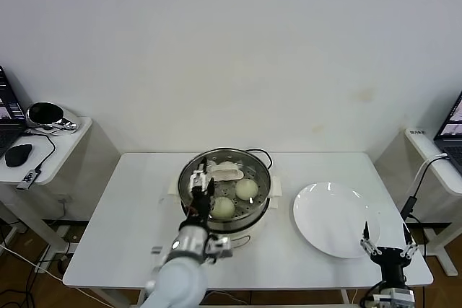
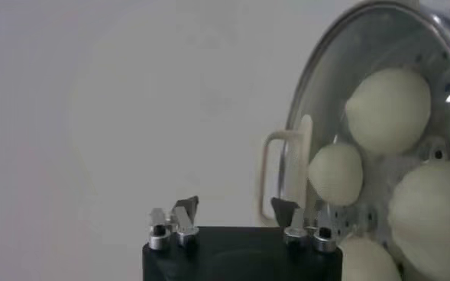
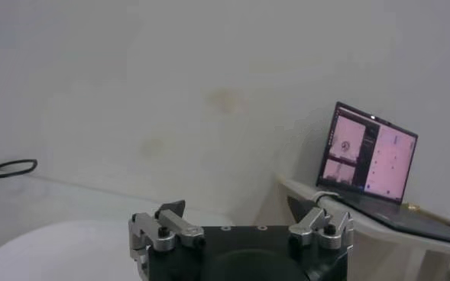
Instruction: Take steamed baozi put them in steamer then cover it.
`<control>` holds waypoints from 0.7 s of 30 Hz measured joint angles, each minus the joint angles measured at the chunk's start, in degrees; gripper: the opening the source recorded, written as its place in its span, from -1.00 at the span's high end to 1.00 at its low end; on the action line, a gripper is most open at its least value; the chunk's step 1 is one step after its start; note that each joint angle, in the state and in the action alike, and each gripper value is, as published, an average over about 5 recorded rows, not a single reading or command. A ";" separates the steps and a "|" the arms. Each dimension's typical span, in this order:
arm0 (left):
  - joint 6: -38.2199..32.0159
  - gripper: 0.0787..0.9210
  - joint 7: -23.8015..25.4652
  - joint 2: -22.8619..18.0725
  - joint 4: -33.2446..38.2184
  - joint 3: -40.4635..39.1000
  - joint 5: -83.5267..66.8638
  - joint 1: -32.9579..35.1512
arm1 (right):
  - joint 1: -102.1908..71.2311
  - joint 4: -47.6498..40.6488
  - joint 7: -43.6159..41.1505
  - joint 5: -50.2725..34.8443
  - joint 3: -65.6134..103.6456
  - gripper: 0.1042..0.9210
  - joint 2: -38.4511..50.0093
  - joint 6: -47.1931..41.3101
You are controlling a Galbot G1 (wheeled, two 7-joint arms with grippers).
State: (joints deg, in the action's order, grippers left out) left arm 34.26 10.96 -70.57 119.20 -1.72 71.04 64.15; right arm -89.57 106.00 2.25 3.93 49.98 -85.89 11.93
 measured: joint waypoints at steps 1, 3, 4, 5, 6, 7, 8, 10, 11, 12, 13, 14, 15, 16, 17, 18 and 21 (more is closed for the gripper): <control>-0.69 -0.70 -1.33 0.54 1.54 0.96 -1.85 1.84 | 0.03 -0.02 -0.05 0.01 -0.10 -0.76 -0.02 0.01; -2.74 -0.75 -4.52 1.29 4.11 3.34 -6.41 5.81 | 0.01 -0.08 -0.17 0.02 -0.38 -0.76 -0.01 0.09; -4.19 -0.76 -6.23 1.52 5.12 4.82 -9.17 7.90 | -0.05 -0.12 -0.25 0.02 -0.56 -0.76 0.03 0.18; -5.90 -0.76 -7.88 1.64 5.92 6.46 -12.17 9.98 | -0.15 -0.17 -0.34 0.01 -0.76 -0.76 0.11 0.31; -7.88 -0.76 -9.46 1.66 6.61 8.27 -15.51 12.12 | -0.28 -0.21 -0.43 -0.03 -0.99 -0.76 0.20 0.45; -10.00 -0.77 -10.94 1.60 7.21 10.15 -19.05 14.26 | -0.43 -0.23 -0.53 -0.11 -1.24 -0.76 0.32 0.58; -12.13 -0.77 -12.31 1.45 7.71 11.98 -22.67 16.38 | -0.59 -0.22 -0.65 -0.23 -1.50 -0.76 0.45 0.69; -16.20 -0.77 -14.91 0.95 8.54 15.45 -30.23 20.75 | -1.01 -0.10 -0.95 -0.65 -2.06 -0.76 0.78 0.79; -18.02 -0.77 -16.11 0.68 8.84 16.94 -33.91 22.88 | -1.28 0.01 -1.18 -0.96 -2.36 -0.76 1.00 0.77; -19.75 -0.77 -17.29 0.41 9.08 18.30 -37.59 25.03 | -1.59 0.16 -1.46 -1.36 -2.68 -0.76 1.29 0.71; -21.42 -0.77 -18.41 0.16 9.24 19.55 -41.11 27.13 | -1.95 0.33 -1.79 -1.86 -3.02 -0.76 1.63 0.59; -23.03 -0.77 -19.45 -0.06 9.35 20.66 -44.37 29.11 | -2.34 0.55 -2.20 -2.45 -3.38 -0.76 2.03 0.40; -24.63 -0.77 -20.42 -0.29 9.42 21.70 -47.51 31.04 | -2.77 0.81 -2.66 -3.17 -3.78 -0.76 2.49 0.14; -26.20 -0.77 -21.29 -0.54 9.43 22.67 -50.46 32.84 | -3.22 1.06 -3.15 -3.94 -4.18 -0.76 2.98 -0.16; -27.71 -0.77 -22.05 -0.80 9.35 23.58 -53.23 34.45 | -3.68 1.29 -3.64 -4.73 -4.60 -0.76 3.50 -0.48; -29.14 -0.77 -22.68 -1.07 9.16 24.44 -55.90 35.90 | -4.16 1.50 -4.15 -5.54 -5.04 -0.76 4.06 -0.80; -32.83 -0.77 -23.73 -1.79 7.81 26.72 -63.29 39.16 | -5.62 2.08 -5.65 -7.67 -6.43 -0.76 5.65 -1.56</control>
State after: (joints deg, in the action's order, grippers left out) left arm 1.42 -12.77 -72.36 127.01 24.99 7.75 103.31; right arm -95.19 108.08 -3.40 -3.74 43.55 -80.24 10.38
